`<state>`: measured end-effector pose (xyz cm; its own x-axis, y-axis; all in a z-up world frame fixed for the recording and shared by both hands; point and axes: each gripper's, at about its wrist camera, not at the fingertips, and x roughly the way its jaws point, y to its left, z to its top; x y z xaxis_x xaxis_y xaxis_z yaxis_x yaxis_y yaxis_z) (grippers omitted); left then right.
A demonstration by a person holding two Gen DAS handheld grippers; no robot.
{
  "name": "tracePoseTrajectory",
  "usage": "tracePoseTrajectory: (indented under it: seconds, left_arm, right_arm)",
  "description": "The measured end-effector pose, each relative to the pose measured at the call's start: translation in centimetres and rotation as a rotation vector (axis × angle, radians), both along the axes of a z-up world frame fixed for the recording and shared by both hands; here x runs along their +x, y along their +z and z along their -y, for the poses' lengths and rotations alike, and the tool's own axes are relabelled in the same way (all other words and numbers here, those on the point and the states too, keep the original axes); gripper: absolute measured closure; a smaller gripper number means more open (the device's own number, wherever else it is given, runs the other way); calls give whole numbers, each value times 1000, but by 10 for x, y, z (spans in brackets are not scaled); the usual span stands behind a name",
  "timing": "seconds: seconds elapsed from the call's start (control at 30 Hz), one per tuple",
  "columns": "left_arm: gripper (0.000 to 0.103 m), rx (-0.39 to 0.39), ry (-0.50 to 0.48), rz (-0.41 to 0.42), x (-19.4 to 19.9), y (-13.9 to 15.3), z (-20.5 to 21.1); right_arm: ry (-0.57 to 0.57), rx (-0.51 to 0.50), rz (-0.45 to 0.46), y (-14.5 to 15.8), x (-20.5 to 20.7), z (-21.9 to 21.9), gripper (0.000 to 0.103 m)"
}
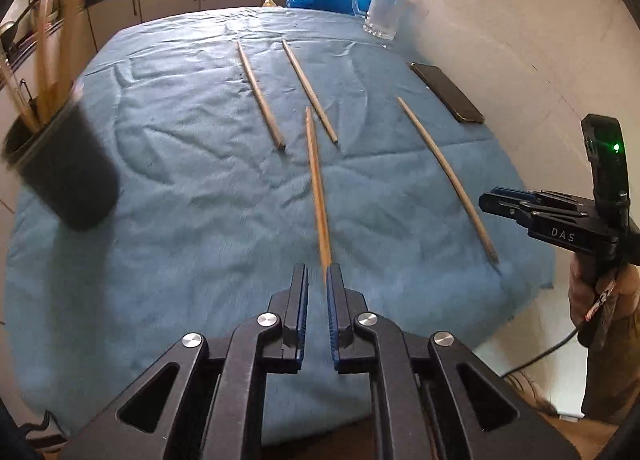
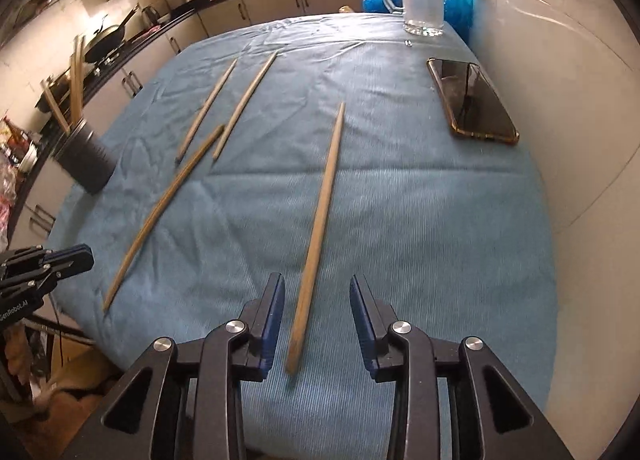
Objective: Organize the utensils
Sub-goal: 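Close the left tool on a chopstick while the right tool grasps another, then lift both held chopsticks and lower them into the black cup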
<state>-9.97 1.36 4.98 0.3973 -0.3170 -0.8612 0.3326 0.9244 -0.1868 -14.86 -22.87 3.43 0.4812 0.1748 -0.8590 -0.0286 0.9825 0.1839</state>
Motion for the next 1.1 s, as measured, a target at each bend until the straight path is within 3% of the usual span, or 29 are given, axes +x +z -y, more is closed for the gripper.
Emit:
tracePoseTrajectory:
  seconds: [0.23, 0.37, 0.87, 1.0, 1.1]
  left_arm:
    - [94, 66, 7, -44, 60, -25, 32]
    - [94, 92, 12, -69, 82, -32, 41]
    - [94, 141, -21, -144, 122, -35, 66]
    - [94, 133, -38, -160, 130, -35, 70]
    - [96, 117, -38, -144, 128, -36, 65]
  right_arm:
    - [-18, 8, -45, -7, 59, 1, 67]
    - [-17, -68, -105, -13, 90, 0, 67]
    - [3, -249, -276, -16, 146, -23, 72]
    - [16, -212, -269, -16, 147, -30, 92]
    - [17, -214, -245, -16, 142, -35, 95]
